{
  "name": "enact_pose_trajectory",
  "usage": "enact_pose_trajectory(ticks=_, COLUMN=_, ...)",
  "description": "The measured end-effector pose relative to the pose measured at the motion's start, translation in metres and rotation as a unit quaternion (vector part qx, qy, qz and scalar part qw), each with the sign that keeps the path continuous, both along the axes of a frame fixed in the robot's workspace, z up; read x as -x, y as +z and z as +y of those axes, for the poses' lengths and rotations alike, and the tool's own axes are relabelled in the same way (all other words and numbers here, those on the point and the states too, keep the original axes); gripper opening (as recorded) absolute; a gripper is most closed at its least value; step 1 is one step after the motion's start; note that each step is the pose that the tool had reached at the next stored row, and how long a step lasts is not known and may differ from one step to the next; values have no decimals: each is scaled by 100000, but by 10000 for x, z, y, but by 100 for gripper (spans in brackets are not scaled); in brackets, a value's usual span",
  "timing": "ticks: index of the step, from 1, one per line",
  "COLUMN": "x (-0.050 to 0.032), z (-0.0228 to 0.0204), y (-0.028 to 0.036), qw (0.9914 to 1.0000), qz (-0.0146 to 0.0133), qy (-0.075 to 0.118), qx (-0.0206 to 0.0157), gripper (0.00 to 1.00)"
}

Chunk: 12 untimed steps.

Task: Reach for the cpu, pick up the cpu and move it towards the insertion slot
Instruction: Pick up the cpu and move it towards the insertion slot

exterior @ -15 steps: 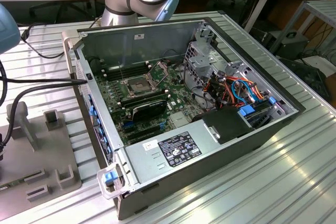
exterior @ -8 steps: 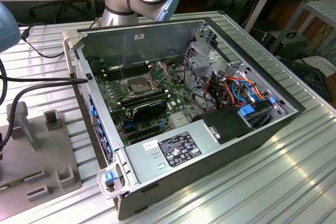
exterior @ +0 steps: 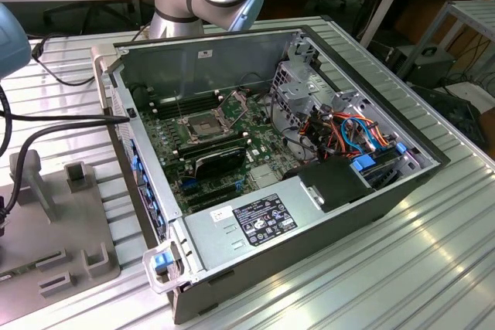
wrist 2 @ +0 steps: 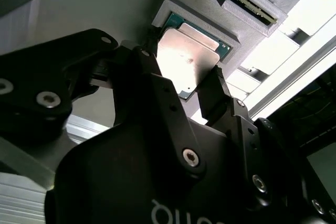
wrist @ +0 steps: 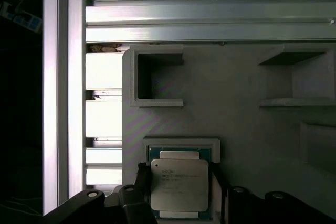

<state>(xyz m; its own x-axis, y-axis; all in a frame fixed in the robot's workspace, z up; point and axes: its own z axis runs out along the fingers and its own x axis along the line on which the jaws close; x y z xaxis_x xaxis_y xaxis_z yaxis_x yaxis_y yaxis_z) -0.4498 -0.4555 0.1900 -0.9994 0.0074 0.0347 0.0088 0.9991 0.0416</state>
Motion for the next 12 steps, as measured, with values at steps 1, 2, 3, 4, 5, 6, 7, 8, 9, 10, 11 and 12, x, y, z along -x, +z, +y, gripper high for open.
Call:
enact_pose_trajectory(ticks=1, x=0, z=0, y=0, qw=100000, qz=-2, qy=0, qx=1, gripper=55)
enact_pose_trajectory(ticks=2, x=0, z=0, y=0, qw=100000, qz=-3, qy=-2, qx=0, gripper=55)
enact_pose_trajectory(ticks=3, x=0, z=0, y=0, qw=100000, qz=-3, qy=0, qx=3, gripper=55)
enact_pose_trajectory(ticks=4, x=0, z=0, y=0, qw=100000, qz=-12, qy=0, qx=-3, gripper=55)
enact_pose_trajectory(ticks=5, x=-1, z=0, y=2, qw=100000, qz=-19, qy=-1, qx=-6, gripper=55)
enact_pose_trajectory(ticks=6, x=-1, z=1, y=4, qw=100000, qz=-21, qy=1, qx=-8, gripper=55)
enact_pose_trajectory(ticks=7, x=-1, z=0, y=10, qw=100000, qz=-9, qy=0, qx=1, gripper=55)
enact_pose_trajectory(ticks=8, x=0, z=0, y=18, qw=100000, qz=0, qy=-2, qx=5, gripper=55)
enact_pose_trajectory(ticks=9, x=0, z=0, y=27, qw=100000, qz=3, qy=0, qx=15, gripper=55)
enact_pose_trajectory(ticks=10, x=0, z=0, y=39, qw=100000, qz=4, qy=2, qx=31, gripper=55)
enact_pose_trajectory(ticks=11, x=-1, z=0, y=54, qw=100000, qz=-4, qy=2, qx=39, gripper=55)
enact_pose_trajectory(ticks=12, x=-1, z=0, y=71, qw=100000, qz=-7, qy=1, qx=47, gripper=55)
